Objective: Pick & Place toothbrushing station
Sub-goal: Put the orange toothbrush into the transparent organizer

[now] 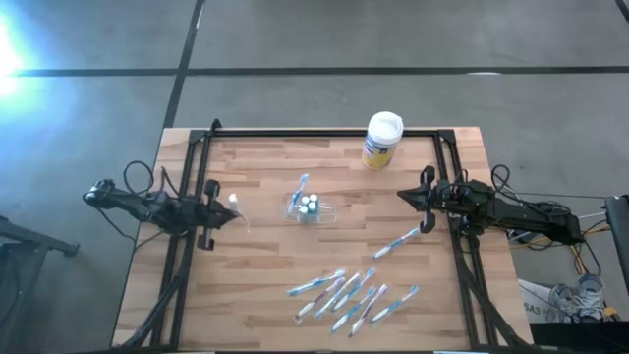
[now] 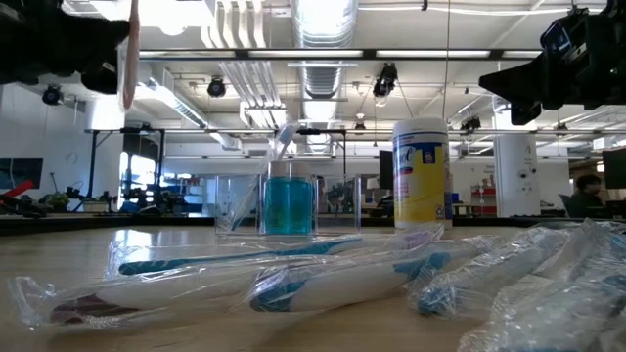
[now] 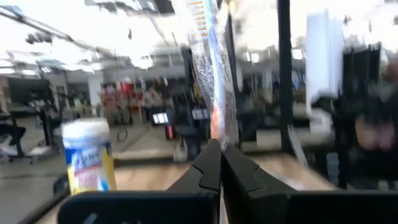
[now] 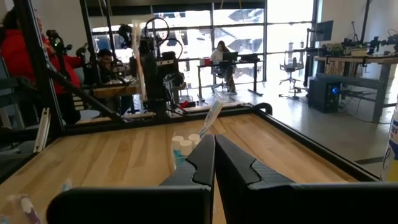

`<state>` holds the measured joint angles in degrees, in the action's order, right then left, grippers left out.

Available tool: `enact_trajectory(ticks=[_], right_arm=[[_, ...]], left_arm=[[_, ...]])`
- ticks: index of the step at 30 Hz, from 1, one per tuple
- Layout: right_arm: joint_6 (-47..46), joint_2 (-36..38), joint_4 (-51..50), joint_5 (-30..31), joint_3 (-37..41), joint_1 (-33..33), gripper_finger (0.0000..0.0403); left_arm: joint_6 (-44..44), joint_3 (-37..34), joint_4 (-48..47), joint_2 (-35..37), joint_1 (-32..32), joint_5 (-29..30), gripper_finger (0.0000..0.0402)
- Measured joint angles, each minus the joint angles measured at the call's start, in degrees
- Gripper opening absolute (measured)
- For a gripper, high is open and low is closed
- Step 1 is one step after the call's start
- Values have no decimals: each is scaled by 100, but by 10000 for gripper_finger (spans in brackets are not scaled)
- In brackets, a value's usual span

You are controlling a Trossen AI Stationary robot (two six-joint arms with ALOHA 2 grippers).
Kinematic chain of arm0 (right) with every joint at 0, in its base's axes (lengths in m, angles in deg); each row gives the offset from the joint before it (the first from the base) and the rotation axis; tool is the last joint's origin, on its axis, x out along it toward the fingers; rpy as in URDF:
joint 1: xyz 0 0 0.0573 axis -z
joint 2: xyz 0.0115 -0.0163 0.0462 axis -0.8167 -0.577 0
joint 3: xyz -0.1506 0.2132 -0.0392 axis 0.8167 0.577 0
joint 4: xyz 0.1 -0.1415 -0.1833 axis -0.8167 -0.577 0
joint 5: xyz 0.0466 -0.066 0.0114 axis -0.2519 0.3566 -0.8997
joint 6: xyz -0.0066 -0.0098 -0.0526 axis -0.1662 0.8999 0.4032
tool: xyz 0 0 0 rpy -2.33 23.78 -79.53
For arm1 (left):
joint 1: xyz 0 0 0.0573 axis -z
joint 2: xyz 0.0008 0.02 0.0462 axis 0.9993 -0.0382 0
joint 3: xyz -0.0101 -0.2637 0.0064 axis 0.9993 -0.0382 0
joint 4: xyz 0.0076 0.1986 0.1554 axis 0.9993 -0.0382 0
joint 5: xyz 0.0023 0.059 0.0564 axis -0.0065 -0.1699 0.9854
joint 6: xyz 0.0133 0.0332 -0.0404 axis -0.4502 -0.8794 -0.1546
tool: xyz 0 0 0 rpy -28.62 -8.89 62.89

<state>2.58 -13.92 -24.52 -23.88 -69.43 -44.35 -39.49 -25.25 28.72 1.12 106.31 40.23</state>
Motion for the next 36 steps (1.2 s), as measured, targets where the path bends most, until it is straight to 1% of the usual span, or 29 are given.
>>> enact_trajectory(ticks=[2,5,8,10,13,15,19,21,23,25,27,29,31,32,33,36], right_arm=[[11,0,32,1,0,0,8],[26,0,145,4,0,1,8],[26,0,180,6,0,2,8],[26,-2,182,6,0,2,8],[26,-2,187,7,0,2,8],[27,-2,187,6,0,2,8],[28,-2,205,8,0,2,8],[28,-2,221,8,0,2,8],[28,-2,222,8,0,2,8],[28,-2,222,8,0,2,8],[28,-2,222,8,0,2,8],[28,-2,222,8,0,2,8],[28,-2,222,6,0,2,8],[29,-2,222,6,0,2,8],[30,-4,223,7,0,2,8],[31,-3,224,6,0,2,8]], left_arm=[[37,21,264,-59,-2,104,2],[6,144,375,-270,-2,118,1],[-91,281,850,-577,-4,150,1],[-148,377,1018,-860,-7,271,1],[-247,647,1285,-1378,-26,562,1],[-267,830,1290,-1794,-80,775,1],[-424,1195,1569,-2770,-276,845,1],[-526,1352,1734,-3231,-414,999,1],[-527,1484,1884,-3659,-620,1288,1],[-422,1600,1894,-4010,-897,1359,1],[-224,1686,1928,-4327,-1197,1141,1],[-54,1686,1994,-4658,-1522,572,1],[81,1694,2408,-4947,-1799,-23,1],[144,1696,2653,-5103,-1923,-208,1],[204,1665,2862,-5266,-2017,-304,1],[262,1574,3287,-5762,-2206,-348,1]])
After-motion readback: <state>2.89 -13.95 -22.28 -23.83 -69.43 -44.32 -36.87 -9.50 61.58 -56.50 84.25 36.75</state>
